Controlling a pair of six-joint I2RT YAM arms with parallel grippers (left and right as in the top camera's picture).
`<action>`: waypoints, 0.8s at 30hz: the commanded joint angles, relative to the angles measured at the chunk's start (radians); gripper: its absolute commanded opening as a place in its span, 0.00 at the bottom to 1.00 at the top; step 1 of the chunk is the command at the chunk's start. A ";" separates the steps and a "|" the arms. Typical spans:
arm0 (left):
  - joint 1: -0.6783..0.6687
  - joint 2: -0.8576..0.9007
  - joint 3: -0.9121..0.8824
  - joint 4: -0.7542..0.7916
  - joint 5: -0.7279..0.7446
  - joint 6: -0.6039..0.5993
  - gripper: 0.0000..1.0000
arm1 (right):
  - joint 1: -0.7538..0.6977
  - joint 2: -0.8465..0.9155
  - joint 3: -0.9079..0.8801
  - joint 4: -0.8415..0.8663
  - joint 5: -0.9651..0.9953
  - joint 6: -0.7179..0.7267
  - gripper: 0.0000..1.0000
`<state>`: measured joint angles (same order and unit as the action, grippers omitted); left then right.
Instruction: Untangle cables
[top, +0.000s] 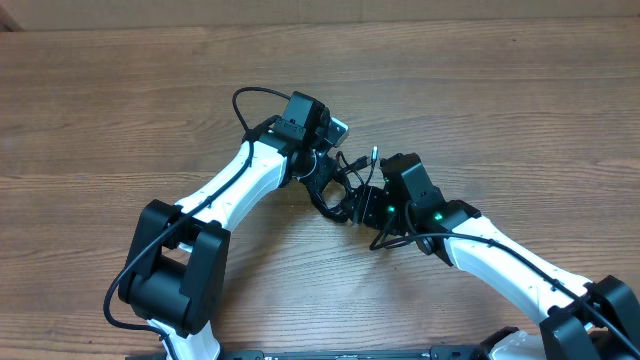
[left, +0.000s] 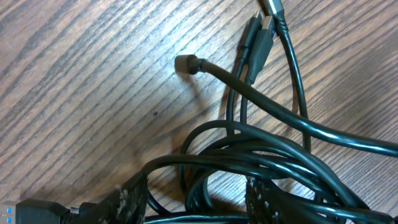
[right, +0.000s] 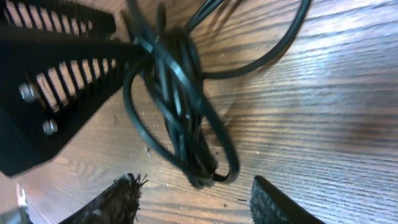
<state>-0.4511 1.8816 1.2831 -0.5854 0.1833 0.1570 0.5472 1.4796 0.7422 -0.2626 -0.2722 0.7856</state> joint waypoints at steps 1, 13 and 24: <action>-0.001 0.024 -0.014 0.011 0.020 -0.004 0.51 | 0.008 0.004 -0.009 0.004 -0.003 0.003 0.39; -0.002 0.060 -0.014 0.040 0.037 -0.004 0.50 | 0.009 0.004 -0.009 0.027 0.056 0.003 0.22; -0.002 0.061 -0.014 0.040 0.047 -0.004 0.45 | 0.042 0.023 -0.010 0.078 0.072 0.009 0.14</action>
<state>-0.4511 1.9232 1.2797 -0.5491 0.2043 0.1570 0.5701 1.4826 0.7418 -0.1928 -0.2203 0.7891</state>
